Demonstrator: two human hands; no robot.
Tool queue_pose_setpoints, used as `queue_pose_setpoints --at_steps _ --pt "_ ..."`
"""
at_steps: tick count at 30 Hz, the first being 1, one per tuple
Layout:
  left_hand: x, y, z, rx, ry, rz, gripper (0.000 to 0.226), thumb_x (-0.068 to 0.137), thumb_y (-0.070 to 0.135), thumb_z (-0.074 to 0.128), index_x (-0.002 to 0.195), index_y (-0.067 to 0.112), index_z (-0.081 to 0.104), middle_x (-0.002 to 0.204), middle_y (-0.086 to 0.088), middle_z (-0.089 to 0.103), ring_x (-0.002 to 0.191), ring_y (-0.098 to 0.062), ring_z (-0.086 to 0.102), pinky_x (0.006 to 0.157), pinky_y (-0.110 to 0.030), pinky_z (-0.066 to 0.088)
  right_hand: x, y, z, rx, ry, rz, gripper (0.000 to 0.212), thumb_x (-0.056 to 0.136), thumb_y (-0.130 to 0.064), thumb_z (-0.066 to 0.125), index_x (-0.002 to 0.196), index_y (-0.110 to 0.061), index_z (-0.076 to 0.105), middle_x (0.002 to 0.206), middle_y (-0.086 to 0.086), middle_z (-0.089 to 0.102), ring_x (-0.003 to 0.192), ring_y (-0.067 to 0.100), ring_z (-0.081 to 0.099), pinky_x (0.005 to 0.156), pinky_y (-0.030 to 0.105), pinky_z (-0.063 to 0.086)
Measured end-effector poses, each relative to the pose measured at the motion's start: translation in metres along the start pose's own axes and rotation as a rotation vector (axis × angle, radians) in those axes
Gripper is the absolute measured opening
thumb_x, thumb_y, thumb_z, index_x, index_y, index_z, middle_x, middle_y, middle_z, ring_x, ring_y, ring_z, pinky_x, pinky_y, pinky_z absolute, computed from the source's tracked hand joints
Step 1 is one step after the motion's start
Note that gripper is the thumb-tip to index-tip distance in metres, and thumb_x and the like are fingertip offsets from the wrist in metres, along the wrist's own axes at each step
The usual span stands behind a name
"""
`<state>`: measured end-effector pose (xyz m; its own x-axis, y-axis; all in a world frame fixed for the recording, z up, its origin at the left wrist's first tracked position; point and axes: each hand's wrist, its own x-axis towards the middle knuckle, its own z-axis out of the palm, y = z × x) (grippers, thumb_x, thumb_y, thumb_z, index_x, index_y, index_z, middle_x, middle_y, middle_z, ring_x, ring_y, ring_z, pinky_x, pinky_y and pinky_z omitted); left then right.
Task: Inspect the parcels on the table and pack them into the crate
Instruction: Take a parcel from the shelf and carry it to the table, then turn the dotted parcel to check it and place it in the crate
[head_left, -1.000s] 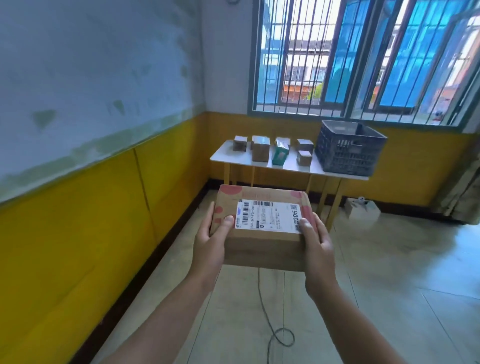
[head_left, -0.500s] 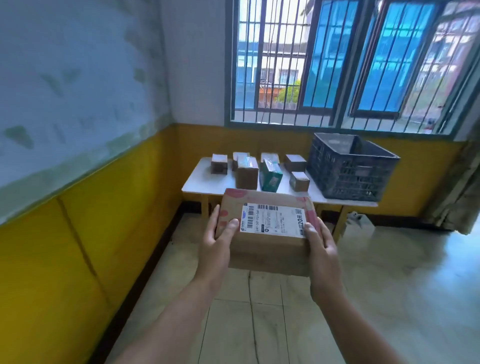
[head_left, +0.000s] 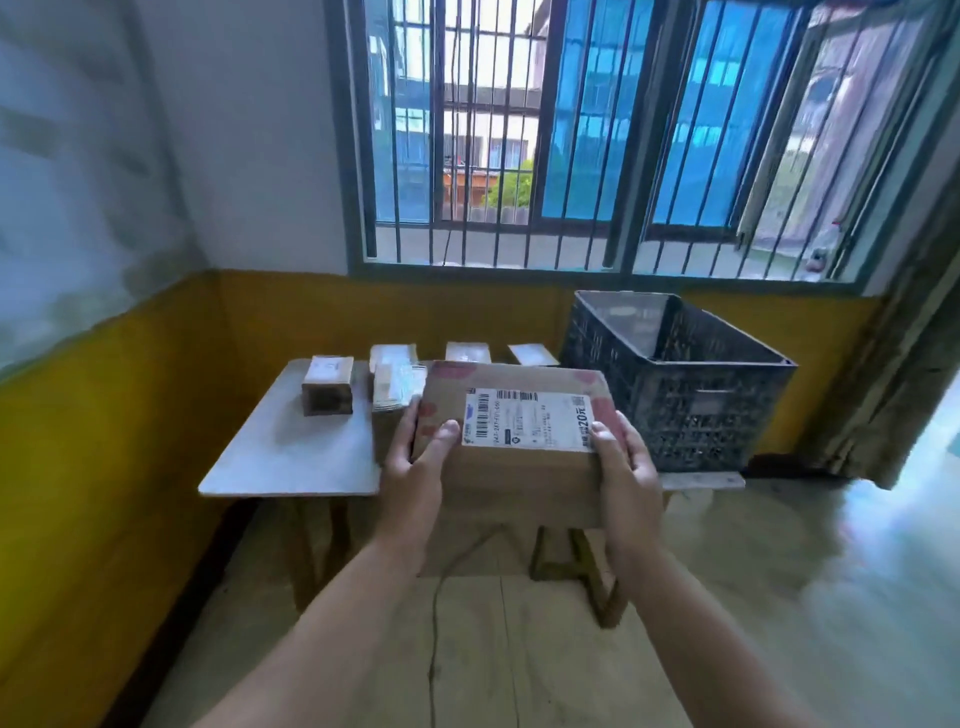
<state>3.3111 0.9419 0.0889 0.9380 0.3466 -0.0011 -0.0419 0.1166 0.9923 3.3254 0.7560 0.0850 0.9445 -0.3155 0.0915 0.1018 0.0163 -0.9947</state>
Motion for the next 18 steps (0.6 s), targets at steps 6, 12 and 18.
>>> queue_pose_setpoints --at_steps 6,12,18 --pt "0.131 -0.006 0.047 -0.02 0.0 0.031 0.056 0.099 0.043 0.059 0.151 0.043 0.04 0.132 0.018 0.053 0.122 -0.009 0.05 0.097 -0.028 0.043 0.137 0.014 0.044 -0.025 -0.028 -0.015 0.061 0.092 -0.056 0.058 0.149 -0.036 0.045 0.137 -0.004 0.057 0.118 0.015 0.056 0.093 0.035 0.05" --pt "0.267 -0.021 0.09 -0.043 -0.022 0.022 0.048 0.099 0.046 0.057 0.145 0.049 0.042 0.128 0.017 0.056 0.112 -0.008 0.057 0.092 -0.029 0.054 0.267 0.037 0.095 -0.017 0.016 -0.025 0.05 0.1 -0.046 0.053 0.149 -0.037 0.045 0.132 -0.004 0.059 0.107 0.007 0.058 0.08 0.028 0.051" --pt "0.399 -0.014 0.126 -0.029 -0.055 0.055 0.052 0.099 0.046 0.057 0.147 0.049 0.038 0.119 0.024 0.057 0.112 -0.01 0.06 0.083 -0.021 0.056 0.389 0.04 0.148 -0.054 0.063 -0.029 0.05 0.1 -0.049 0.052 0.148 -0.035 0.046 0.134 -0.002 0.06 0.112 0.014 0.06 0.085 0.031 0.053"
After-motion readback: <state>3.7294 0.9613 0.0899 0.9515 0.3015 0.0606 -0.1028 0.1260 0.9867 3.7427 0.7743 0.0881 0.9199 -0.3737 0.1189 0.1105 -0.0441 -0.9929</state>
